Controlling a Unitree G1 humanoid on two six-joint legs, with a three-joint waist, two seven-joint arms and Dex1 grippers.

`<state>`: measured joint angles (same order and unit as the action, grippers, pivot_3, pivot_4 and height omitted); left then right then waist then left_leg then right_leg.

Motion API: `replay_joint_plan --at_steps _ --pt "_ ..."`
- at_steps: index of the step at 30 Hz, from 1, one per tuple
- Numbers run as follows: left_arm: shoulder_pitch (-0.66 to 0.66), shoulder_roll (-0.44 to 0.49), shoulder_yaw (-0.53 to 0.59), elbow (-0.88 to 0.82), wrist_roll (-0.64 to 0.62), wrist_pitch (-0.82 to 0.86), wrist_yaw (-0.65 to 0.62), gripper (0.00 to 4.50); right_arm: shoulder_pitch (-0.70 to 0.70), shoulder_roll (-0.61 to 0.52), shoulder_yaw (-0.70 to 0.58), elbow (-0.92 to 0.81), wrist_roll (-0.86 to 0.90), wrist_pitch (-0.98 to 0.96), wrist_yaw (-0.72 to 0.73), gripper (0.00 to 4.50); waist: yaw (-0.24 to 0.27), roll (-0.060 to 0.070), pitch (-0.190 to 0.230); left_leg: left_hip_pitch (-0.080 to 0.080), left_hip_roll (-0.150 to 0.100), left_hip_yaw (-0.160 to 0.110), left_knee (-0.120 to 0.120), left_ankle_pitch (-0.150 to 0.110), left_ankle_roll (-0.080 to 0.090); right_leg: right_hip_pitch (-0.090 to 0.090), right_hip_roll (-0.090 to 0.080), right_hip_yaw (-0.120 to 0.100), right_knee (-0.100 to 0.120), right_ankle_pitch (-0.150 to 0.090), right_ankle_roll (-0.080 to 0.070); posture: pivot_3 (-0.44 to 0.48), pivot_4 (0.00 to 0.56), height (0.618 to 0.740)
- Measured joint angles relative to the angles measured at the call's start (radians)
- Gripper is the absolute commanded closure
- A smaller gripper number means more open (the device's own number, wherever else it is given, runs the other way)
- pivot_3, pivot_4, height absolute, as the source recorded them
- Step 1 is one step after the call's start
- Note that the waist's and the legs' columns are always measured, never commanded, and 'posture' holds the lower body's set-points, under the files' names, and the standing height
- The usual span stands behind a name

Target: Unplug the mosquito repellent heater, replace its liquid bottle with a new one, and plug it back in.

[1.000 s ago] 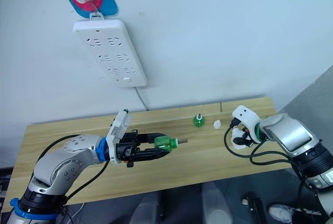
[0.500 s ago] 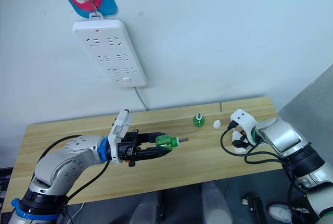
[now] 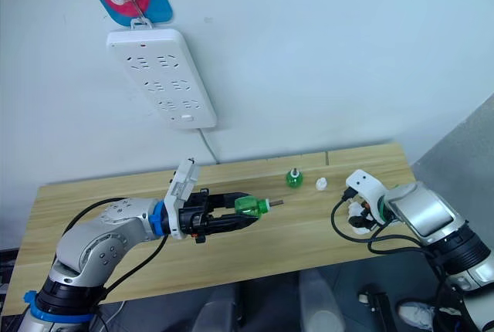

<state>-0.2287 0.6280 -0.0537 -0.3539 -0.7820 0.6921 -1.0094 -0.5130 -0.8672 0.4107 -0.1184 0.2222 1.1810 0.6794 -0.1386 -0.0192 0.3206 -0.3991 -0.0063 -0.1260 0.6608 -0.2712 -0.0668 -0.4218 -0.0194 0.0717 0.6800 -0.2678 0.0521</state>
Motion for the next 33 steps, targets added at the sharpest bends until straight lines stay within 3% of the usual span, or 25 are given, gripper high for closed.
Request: replay_joint_plan --at_steps 4,17,33 --pt "0.0 -0.001 0.0 0.0 0.0 0.002 0.009 2.25 0.016 0.003 -0.027 -0.005 -0.003 -0.006 -0.004 0.0 0.0 -0.001 0.001 0.0 0.0 0.0 0.0 0.0 0.0 0.0 0.0 0.0 0.0 0.0 0.0 -0.216 0.357 0.74" --pt "0.005 -0.001 -0.003 -0.003 0.003 0.018 0.017 2.25 0.068 0.005 -0.083 -0.104 0.002 0.113 -0.025 0.0 -0.001 -0.001 0.021 0.0 0.0 0.0 0.0 0.0 0.0 0.0 0.0 0.0 0.0 0.0 0.001 -0.238 0.371 0.74" --pt "0.02 -0.001 -0.021 -0.023 0.017 0.02 0.017 2.25 -0.033 0.039 0.001 0.029 -0.006 0.103 -0.002 0.0 -0.001 0.0 0.024 -0.001 0.0 0.001 0.0 0.0 0.0 0.0 0.0 0.001 -0.001 -0.001 0.002 -0.238 0.366 0.74"
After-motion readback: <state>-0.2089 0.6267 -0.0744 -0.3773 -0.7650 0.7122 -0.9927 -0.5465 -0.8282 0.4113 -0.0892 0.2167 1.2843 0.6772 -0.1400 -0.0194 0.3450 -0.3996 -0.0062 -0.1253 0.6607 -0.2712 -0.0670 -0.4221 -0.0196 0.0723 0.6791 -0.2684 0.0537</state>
